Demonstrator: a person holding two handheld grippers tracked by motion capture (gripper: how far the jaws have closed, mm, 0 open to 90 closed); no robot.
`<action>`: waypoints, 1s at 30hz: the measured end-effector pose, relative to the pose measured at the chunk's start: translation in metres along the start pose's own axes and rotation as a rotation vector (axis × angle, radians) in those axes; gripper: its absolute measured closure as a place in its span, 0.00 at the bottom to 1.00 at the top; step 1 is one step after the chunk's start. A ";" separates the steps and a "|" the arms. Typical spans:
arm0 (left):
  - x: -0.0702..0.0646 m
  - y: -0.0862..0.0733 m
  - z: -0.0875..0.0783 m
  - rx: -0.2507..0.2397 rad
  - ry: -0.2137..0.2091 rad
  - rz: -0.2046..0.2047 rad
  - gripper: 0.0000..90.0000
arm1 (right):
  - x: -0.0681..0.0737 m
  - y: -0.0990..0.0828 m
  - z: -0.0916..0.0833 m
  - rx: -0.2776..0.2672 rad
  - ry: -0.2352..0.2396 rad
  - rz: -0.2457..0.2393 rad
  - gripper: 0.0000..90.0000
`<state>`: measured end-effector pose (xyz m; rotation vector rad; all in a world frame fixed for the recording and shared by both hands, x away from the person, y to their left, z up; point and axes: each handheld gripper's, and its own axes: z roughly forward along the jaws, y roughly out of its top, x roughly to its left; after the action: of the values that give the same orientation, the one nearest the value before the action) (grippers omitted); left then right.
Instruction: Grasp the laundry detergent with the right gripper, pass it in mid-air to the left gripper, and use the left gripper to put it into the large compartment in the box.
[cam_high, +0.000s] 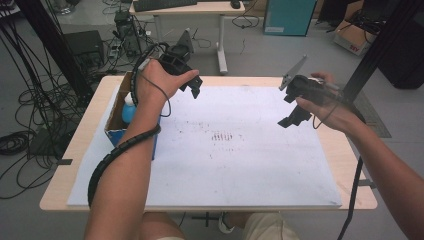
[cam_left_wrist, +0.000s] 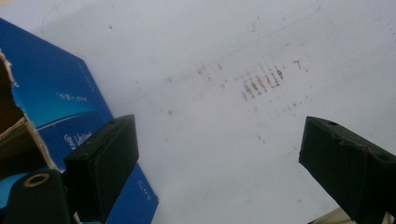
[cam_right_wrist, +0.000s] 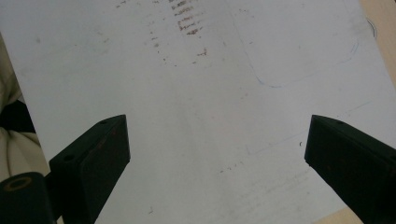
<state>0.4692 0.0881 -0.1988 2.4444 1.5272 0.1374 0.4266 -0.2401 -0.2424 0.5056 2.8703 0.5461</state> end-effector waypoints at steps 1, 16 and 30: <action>-0.001 0.001 0.001 0.001 -0.003 0.003 0.14 | 0.000 0.000 0.000 0.007 0.000 0.002 0.08; -0.004 0.007 0.009 0.001 -0.011 0.016 0.13 | -0.002 -0.001 0.003 0.013 0.001 0.000 0.08; -0.002 0.000 0.011 -0.013 -0.029 0.011 0.13 | 0.001 -0.003 0.005 0.026 0.000 0.000 0.08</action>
<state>0.4704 0.0847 -0.2095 2.4339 1.4966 0.1128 0.4254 -0.2408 -0.2484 0.5105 2.8808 0.5089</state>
